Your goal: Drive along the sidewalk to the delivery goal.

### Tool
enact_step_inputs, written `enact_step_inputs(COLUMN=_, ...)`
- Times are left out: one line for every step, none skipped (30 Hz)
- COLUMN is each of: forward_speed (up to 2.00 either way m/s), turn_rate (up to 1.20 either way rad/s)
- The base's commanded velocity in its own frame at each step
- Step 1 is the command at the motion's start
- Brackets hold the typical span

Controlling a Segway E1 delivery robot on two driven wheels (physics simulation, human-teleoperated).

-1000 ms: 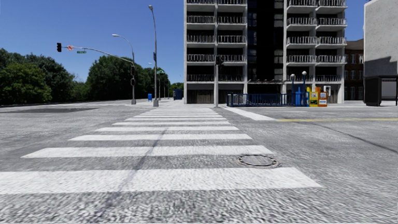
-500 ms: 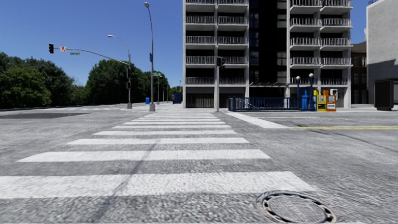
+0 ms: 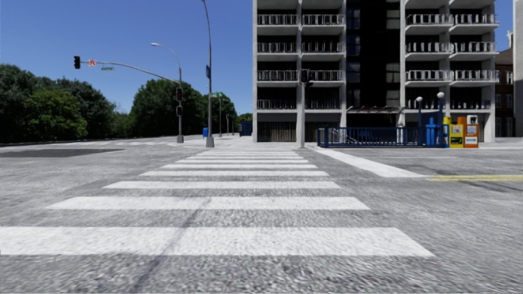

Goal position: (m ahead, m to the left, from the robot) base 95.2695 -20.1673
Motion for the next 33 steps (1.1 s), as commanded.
enact_step_inputs(forward_speed=2.0, turn_rate=0.0)
enact_step_inputs(forward_speed=2.0, turn_rate=0.0)
enact_step_inputs(forward_speed=2.0, turn_rate=0.0)
enact_step_inputs(forward_speed=2.0, turn_rate=0.0)
enact_step_inputs(forward_speed=2.0, turn_rate=0.0)
enact_step_inputs(forward_speed=2.0, turn_rate=0.0)
enact_step_inputs(forward_speed=2.0, turn_rate=0.0)
enact_step_inputs(forward_speed=2.0, turn_rate=0.0)
enact_step_inputs(forward_speed=2.0, turn_rate=0.0)
enact_step_inputs(forward_speed=2.0, turn_rate=0.0)
enact_step_inputs(forward_speed=2.0, turn_rate=0.0)
enact_step_inputs(forward_speed=2.0, turn_rate=0.0)
enact_step_inputs(forward_speed=2.0, turn_rate=0.0)
enact_step_inputs(forward_speed=2.0, turn_rate=0.0)
enact_step_inputs(forward_speed=2.0, turn_rate=0.0)
enact_step_inputs(forward_speed=2.0, turn_rate=0.0)
enact_step_inputs(forward_speed=2.0, turn_rate=0.0)
enact_step_inputs(forward_speed=2.0, turn_rate=0.0)
enact_step_inputs(forward_speed=2.0, turn_rate=0.0)
enact_step_inputs(forward_speed=2.0, turn_rate=0.0)
enact_step_inputs(forward_speed=2.0, turn_rate=0.0)
enact_step_inputs(forward_speed=2.0, turn_rate=0.0)
enact_step_inputs(forward_speed=2.0, turn_rate=0.0)
enact_step_inputs(forward_speed=2.0, turn_rate=0.0)
enact_step_inputs(forward_speed=2.0, turn_rate=0.0)
enact_step_inputs(forward_speed=2.0, turn_rate=0.0)
enact_step_inputs(forward_speed=2.0, turn_rate=0.0)
enact_step_inputs(forward_speed=2.0, turn_rate=0.0)
enact_step_inputs(forward_speed=2.0, turn_rate=0.0)
enact_step_inputs(forward_speed=2.0, turn_rate=0.0)
enact_step_inputs(forward_speed=2.0, turn_rate=0.0)
enact_step_inputs(forward_speed=2.0, turn_rate=0.02)
enact_step_inputs(forward_speed=2.0, turn_rate=0.09)
